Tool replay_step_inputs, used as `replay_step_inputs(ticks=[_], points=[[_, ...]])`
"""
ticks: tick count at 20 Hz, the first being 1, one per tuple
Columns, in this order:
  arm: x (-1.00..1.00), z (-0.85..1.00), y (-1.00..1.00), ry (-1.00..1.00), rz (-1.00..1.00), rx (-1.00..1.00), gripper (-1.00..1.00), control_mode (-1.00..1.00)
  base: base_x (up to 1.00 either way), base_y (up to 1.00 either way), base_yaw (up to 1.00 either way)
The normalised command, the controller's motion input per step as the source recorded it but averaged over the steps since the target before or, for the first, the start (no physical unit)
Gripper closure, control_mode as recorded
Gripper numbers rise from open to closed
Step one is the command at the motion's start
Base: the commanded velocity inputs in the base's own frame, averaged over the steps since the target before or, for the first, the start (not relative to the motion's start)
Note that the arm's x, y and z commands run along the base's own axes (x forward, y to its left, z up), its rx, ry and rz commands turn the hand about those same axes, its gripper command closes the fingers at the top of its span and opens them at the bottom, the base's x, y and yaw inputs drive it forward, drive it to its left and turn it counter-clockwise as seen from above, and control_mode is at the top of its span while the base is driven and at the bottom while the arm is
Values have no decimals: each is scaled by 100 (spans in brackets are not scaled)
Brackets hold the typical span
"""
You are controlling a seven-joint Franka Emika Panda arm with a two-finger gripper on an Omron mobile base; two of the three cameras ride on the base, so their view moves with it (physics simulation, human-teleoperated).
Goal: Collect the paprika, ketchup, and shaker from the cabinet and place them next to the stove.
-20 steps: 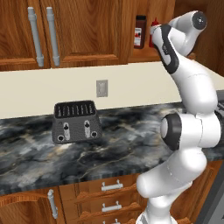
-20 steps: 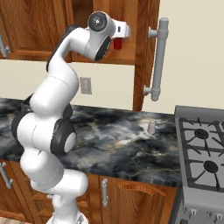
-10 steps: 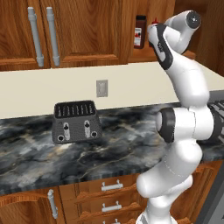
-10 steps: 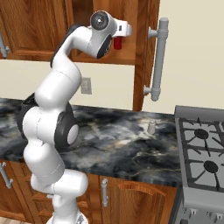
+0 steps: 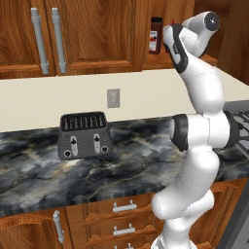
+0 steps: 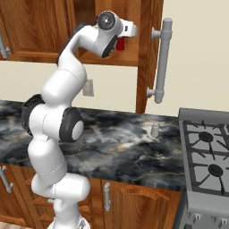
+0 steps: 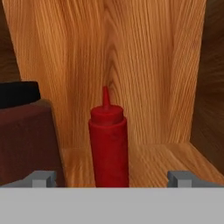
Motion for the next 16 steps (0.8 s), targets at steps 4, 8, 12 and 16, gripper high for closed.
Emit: replay_step_inputs(ticks=[4, 8, 12, 16], points=[[25, 0, 0, 0, 0, 2, -100, -100, 0, 0, 0], [25, 0, 0, 0, 0, 1, -100, -100, 0, 0, 0], [23, 0, 0, 0, 0, 0, -100, -100, 0, 0, 0], [16, 0, 0, 0, 0, 0, -100, -100, 0, 0, 0]])
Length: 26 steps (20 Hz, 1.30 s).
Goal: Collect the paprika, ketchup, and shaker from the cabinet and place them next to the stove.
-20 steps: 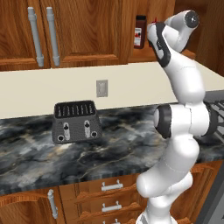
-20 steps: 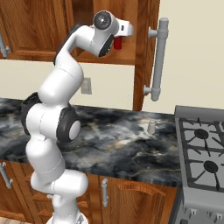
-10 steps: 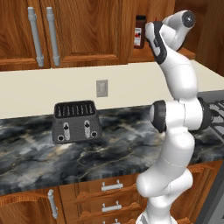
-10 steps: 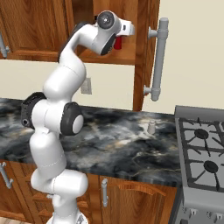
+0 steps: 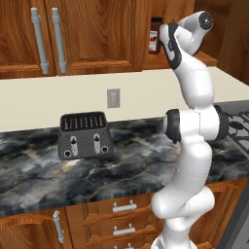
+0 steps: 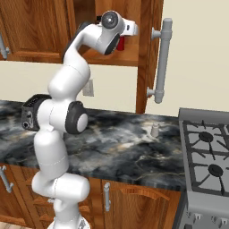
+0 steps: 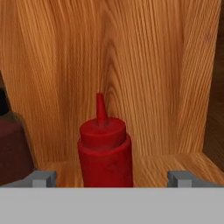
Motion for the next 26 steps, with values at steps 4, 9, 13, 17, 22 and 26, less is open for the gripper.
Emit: replay_step_inputs(ticks=[4, 9, 13, 17, 22, 26], points=[[15, 0, 0, 0, 0, 0, -100, -100, 0, 0, 0], [12, 0, 0, 0, 0, 0, -100, -100, 0, 0, 0], [9, -4, 0, 0, 0, 0, 100, -100, 0, 0, 0], [2, -4, 0, 0, 0, 0, 100, -100, 0, 0, 0], [0, -1, 0, 0, 0, 0, 100, -100, 0, 0, 0], [-18, 0, 0, -2, 0, 0, 100, -100, 0, 0, 0]])
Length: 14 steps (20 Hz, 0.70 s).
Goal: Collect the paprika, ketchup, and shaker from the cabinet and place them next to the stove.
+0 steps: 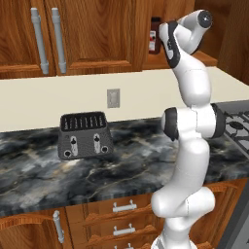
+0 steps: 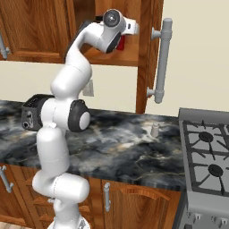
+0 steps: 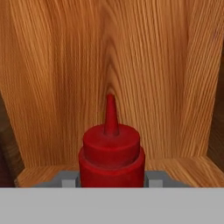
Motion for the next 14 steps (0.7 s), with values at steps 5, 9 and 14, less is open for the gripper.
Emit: replay_step_inputs(ticks=[5, 9, 14], points=[[-53, 1, 9, -7, 0, 0, 100, -100, 0, 0, 0], [-66, 0, 22, -6, 0, 0, 100, -100, 0, 0, 0], [-76, 0, 15, -4, 0, 0, 100, -100, 0, 0, 0]])
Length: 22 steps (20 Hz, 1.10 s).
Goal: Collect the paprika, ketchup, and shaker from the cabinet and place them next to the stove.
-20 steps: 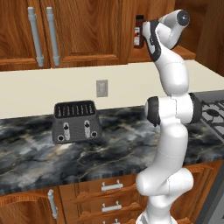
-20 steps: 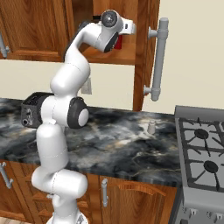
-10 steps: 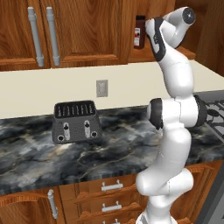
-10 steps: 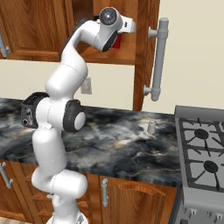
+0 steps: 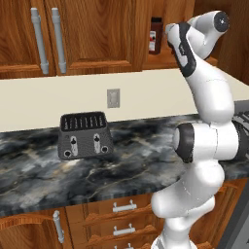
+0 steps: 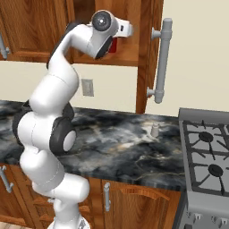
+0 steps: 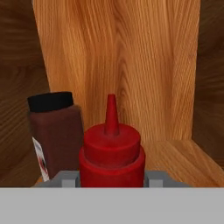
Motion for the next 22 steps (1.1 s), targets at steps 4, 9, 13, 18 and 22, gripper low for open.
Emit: replay_step_inputs(ticks=[4, 9, 13, 18, 22], points=[[-100, -17, 0, -2, 0, 0, 100, -100, 0, 0, 0], [-100, -49, 0, -6, -2, 0, 100, -100, 0, 0, 0], [-100, -66, 0, -4, -1, 0, 100, -100, 0, 0, 0], [-99, -82, -8, 0, 0, 0, 100, -100, 0, 0, 0], [-77, -95, -37, 0, 1, 0, 100, -100, 0, 0, 0]])
